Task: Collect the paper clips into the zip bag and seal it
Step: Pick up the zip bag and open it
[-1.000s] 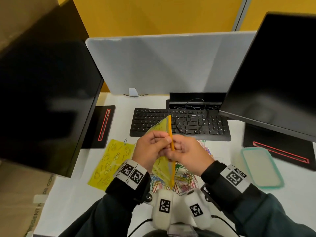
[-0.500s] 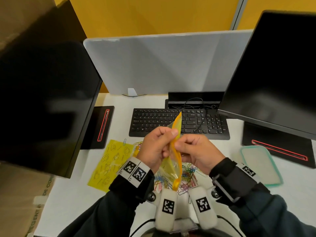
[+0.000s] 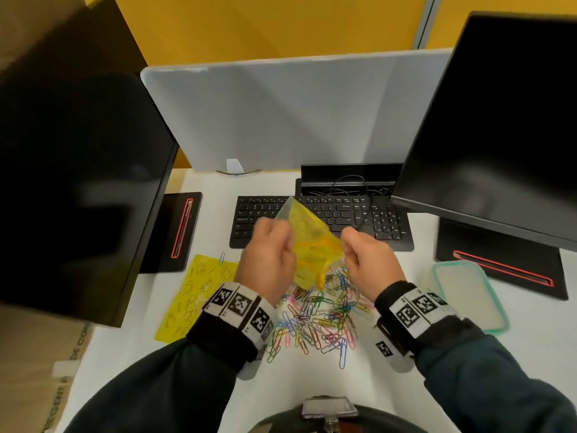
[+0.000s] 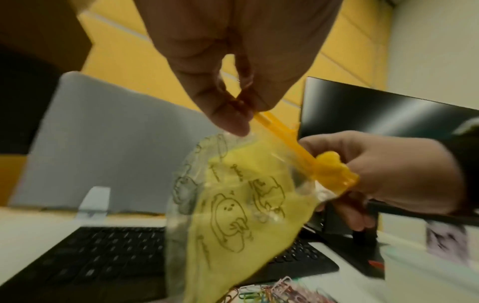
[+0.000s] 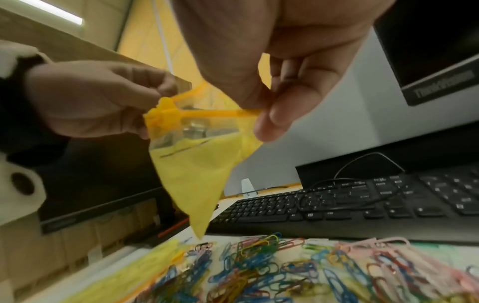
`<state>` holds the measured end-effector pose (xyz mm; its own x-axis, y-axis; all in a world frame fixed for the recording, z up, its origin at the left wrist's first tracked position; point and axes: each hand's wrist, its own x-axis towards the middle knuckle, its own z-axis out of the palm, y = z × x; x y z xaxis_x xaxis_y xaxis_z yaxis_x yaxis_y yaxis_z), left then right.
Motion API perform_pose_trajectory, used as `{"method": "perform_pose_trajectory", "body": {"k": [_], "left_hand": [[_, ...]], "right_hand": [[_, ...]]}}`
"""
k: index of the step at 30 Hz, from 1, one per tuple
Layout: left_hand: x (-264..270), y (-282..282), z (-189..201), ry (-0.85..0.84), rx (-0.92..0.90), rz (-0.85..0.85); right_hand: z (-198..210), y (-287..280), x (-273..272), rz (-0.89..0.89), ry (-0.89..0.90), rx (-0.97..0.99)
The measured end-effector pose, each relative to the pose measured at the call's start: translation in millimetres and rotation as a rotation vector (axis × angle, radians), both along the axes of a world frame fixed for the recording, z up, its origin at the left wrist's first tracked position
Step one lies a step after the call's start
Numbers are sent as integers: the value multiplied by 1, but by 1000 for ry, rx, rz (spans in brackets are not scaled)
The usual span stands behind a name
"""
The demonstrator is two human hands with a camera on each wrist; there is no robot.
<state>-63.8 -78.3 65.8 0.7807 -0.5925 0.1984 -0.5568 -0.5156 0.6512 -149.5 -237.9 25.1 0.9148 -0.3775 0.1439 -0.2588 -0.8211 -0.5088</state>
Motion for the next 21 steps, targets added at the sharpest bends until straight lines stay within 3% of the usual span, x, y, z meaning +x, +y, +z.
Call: {"method": "perform_pose_trajectory", "body": {"k": [2, 6, 10, 14, 16, 18, 21], "left_hand": [[-7, -1, 2, -48, 98, -162], [2, -1, -8, -81, 576, -313], [16, 4, -16, -150, 682, -373], [24, 5, -11, -239, 445, -485], [24, 2, -8, -247, 394, -471], [23, 1, -8, -225, 396, -444], [23, 4, -11, -174, 374, -376]], "right_hand": [[-8, -3, 3, -82, -1, 140], [-17, -18, 6, -263, 2, 725], [-20, -27, 5, -236, -12, 847], [-29, -28, 4, -231, -21, 847], [-34, -26, 2, -246, -2, 748], [-42, -28, -5, -243, 176, 533], [-57, -30, -19, -40, 585, 258]]}}
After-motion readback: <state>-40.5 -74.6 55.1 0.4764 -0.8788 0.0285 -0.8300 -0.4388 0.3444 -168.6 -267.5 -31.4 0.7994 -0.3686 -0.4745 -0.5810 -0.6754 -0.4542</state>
